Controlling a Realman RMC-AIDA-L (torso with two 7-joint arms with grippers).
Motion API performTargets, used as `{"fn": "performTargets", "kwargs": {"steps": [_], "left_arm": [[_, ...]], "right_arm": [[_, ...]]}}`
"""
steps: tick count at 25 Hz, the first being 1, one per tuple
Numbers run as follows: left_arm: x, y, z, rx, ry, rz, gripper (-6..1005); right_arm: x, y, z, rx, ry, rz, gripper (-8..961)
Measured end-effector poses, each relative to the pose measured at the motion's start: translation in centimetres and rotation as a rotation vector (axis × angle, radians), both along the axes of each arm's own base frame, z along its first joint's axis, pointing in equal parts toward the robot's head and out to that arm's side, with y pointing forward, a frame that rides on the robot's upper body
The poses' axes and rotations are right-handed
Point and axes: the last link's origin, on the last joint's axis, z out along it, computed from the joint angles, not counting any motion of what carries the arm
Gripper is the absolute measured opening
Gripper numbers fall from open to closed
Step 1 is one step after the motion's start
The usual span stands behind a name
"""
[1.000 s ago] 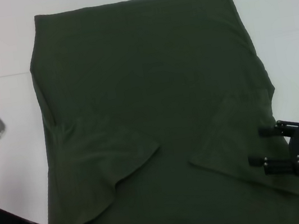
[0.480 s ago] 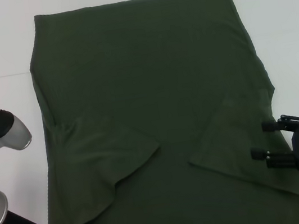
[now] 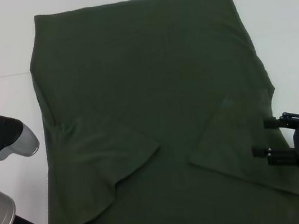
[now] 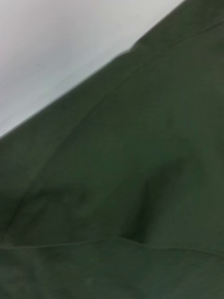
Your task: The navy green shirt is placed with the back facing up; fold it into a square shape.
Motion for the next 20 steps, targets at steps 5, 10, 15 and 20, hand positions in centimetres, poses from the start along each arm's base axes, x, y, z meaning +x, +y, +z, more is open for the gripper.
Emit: {"fn": "performTargets", "kwargs": {"steps": [5, 10, 15, 20], "left_arm": [[0.35, 0.14, 0.07, -0.002, 0.017, -0.029, 901], [0.37, 0.04, -0.10, -0.024, 0.045, -0.048, 829], [0.03, 0.11, -0.42, -0.033, 0.081, -0.062, 568], [0.19, 0.30, -0.29, -0.020, 0.077, -0.070, 302]], "right_arm": [[-0.09, 0.20, 0.14, 0.007, 0.004, -0.001, 835], [-0.12, 0.29, 0.21, 0.006, 0.005, -0.002, 835], [-0.17, 0.39, 0.30, 0.007, 0.004, -0.001, 835], [-0.20, 0.38, 0.34, 0.005, 0.006, 0.001, 835]]}}
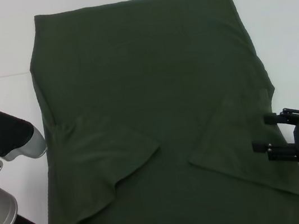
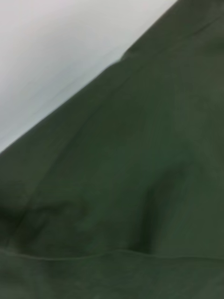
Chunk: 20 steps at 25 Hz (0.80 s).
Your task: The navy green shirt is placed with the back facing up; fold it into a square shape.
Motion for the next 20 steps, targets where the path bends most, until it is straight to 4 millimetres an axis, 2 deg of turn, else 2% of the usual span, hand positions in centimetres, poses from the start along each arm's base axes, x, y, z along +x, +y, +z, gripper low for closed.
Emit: {"fn": "performTargets", "kwargs": {"steps": [2, 12, 20], "left_arm": [[0.03, 0.06, 0.00, 0.002, 0.002, -0.004, 230], [0.13, -0.12, 0.21, 0.013, -0.017, 0.002, 14], [0.19, -0.47, -0.12, -0.011, -0.072, 0.042, 7]], "right_arm": [[-0.02, -0.01, 0.01, 0.000, 0.001, 0.001, 835], [-0.07, -0.01, 0.03, 0.000, 0.003, 0.002, 834], [-0.10, 0.08, 0.12, 0.000, 0.018, -0.017, 834]]}}
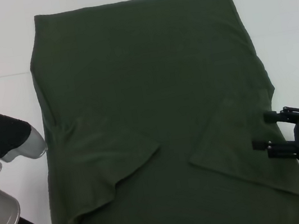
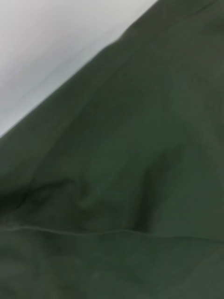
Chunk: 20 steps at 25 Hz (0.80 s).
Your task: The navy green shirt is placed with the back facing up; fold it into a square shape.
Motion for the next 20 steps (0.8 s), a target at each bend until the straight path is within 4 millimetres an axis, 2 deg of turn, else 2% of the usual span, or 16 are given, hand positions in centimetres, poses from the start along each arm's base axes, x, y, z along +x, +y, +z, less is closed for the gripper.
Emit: {"fn": "performTargets", "kwargs": {"steps": [8, 11, 12, 17, 20], "left_arm": [[-0.9, 0.3, 1.1, 0.067, -0.168, 0.064, 6], [-1.7, 0.3, 1.9, 0.116, -0.195, 0.086, 6], [-2.8, 0.2, 2.7, 0.162, -0.220, 0.109, 6], [-4.9, -0.4, 3.6, 0.209, -0.300, 0.150, 7], [-5.4, -0.6, 3.8, 0.221, -0.337, 0.149, 7]], "right_arm": [[0.6, 0.4, 1.6, -0.036, 0.059, -0.135, 833], [1.0, 0.5, 2.7, -0.056, 0.094, -0.215, 833], [1.1, 0.5, 3.0, -0.063, 0.104, -0.235, 833], [1.4, 0.3, 4.9, -0.139, 0.162, -0.352, 833], [1.4, 0.3, 6.3, -0.235, 0.167, -0.462, 833]]}}
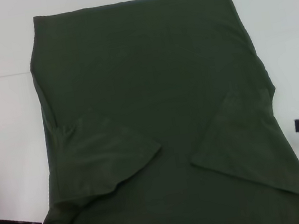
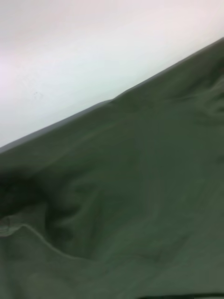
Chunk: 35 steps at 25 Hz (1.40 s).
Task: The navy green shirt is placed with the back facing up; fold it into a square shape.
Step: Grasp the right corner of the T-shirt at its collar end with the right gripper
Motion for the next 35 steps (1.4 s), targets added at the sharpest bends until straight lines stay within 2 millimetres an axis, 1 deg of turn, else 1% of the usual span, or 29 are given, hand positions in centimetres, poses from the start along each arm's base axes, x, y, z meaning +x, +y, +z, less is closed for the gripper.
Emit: {"fn": "performTargets", "kwargs": {"steps": [4, 6, 8, 10, 12, 14, 22, 28, 35], "left_arm": [[-0.2, -0.2, 0.1, 0.016, -0.040, -0.023, 6], [-0.2, -0.2, 0.1, 0.021, -0.054, -0.034, 6], [-0.3, -0.3, 0.1, 0.026, -0.071, -0.047, 5], [-0.4, -0.3, -0.1, 0.028, -0.084, -0.053, 5], [-0.5, -0.4, -0.2, 0.032, -0.096, -0.057, 6], [-0.6, -0.4, -0.3, 0.033, -0.105, -0.066, 6], [-0.7, -0.5, 0.0, 0.048, -0.118, -0.075, 7], [-0.7, -0.3, -0.1, 0.050, -0.119, -0.076, 6], [-0.8, -0.3, -0.2, 0.046, -0.119, -0.084, 6]], "right_arm": [[-0.6, -0.2, 1.6, -0.166, -0.025, -0.100, 833], [-0.8, 0.0, 2.5, -0.249, -0.056, -0.209, 833], [-1.3, 0.2, 2.9, -0.315, -0.078, -0.286, 832], [-1.8, 0.2, 2.8, -0.382, -0.093, -0.340, 832], [-2.4, 0.2, 2.3, -0.451, -0.129, -0.381, 832], [-2.4, 0.3, 1.8, -0.493, -0.181, -0.417, 832], [-1.9, 0.5, 0.5, -0.509, -0.220, -0.457, 833], [-1.0, 0.4, -0.1, -0.513, -0.286, -0.478, 834], [-0.8, 0.3, -0.9, -0.515, -0.312, -0.446, 832]]}}
